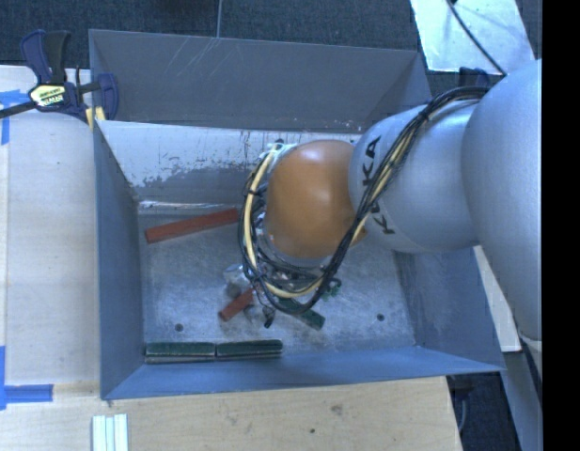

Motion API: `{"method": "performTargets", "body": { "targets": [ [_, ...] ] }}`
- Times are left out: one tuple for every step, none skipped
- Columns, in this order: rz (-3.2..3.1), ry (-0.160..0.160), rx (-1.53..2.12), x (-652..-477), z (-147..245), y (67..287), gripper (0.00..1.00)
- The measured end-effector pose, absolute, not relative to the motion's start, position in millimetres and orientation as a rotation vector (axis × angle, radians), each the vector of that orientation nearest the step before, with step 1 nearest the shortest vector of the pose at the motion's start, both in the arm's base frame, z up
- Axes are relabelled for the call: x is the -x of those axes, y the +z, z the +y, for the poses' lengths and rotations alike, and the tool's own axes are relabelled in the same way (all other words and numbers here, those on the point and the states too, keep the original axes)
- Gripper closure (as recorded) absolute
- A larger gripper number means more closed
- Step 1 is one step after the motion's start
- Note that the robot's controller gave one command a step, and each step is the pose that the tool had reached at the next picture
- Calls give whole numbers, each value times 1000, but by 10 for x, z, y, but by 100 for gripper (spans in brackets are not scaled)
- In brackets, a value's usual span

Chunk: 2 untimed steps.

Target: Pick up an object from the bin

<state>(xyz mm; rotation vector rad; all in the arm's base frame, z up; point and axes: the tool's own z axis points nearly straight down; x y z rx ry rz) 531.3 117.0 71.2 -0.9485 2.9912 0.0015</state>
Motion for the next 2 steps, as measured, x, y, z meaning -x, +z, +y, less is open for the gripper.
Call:
{"method": "performTargets", "body": {
  "targets": [
    [2982, -2, 957, -5028, 978, 1982, 100],
    [2854, -4, 1289, -5258, 662, 2752, 100]
  ]
}}
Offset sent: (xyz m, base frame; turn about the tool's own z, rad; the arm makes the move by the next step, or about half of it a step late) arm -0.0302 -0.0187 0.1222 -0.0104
